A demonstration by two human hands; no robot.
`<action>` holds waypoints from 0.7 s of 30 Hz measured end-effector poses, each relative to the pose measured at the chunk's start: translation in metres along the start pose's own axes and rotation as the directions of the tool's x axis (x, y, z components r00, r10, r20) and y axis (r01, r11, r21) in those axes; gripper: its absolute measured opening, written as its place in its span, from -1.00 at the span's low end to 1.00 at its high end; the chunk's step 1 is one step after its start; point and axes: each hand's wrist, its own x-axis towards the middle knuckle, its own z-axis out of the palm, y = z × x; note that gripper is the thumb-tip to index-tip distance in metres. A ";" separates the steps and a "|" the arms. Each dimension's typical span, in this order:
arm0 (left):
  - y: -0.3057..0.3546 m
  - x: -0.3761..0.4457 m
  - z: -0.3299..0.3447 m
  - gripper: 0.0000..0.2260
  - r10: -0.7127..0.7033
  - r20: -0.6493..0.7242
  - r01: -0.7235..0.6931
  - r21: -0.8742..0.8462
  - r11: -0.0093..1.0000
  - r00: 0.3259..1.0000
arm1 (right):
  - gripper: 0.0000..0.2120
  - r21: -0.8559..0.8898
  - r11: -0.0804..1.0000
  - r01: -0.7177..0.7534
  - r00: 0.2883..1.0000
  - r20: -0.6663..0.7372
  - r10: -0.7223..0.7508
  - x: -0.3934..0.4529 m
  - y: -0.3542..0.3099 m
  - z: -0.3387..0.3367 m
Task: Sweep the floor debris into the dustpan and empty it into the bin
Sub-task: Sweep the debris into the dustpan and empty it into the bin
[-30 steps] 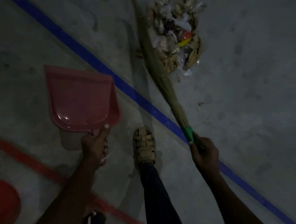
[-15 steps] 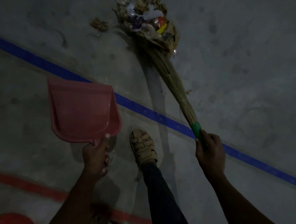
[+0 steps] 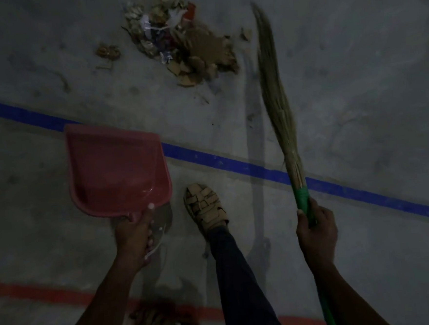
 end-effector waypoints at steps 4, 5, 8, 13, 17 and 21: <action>-0.011 -0.011 -0.003 -0.63 0.040 0.025 -0.041 0.065 0.997 0.999 | -0.57 -0.001 0.992 -0.123 0.991 0.045 0.123 -0.019 0.026 -0.003; -0.015 -0.014 -0.004 -0.63 0.042 0.027 -0.044 0.077 0.996 0.999 | -0.57 -0.018 0.989 -0.148 0.986 0.073 0.149 -0.023 0.032 -0.002; -0.026 -0.022 -0.008 -0.64 0.031 0.028 -0.034 0.110 0.993 0.999 | -0.58 -0.113 0.979 -0.169 0.960 0.205 0.189 -0.038 0.048 0.005; -0.049 -0.035 -0.019 -0.61 -0.036 0.027 0.032 0.132 0.991 0.999 | -0.56 -0.138 0.986 -0.089 0.919 0.370 0.135 -0.044 0.036 0.027; -0.053 -0.042 -0.019 -0.60 -0.062 0.010 0.059 0.148 0.987 0.998 | -0.57 -0.065 0.998 0.021 0.940 0.341 0.002 -0.022 0.005 0.038; -0.040 -0.036 -0.008 -0.60 -0.055 0.007 0.053 0.147 0.988 0.998 | -0.58 0.064 0.995 0.077 0.979 0.182 -0.087 -0.001 -0.018 0.034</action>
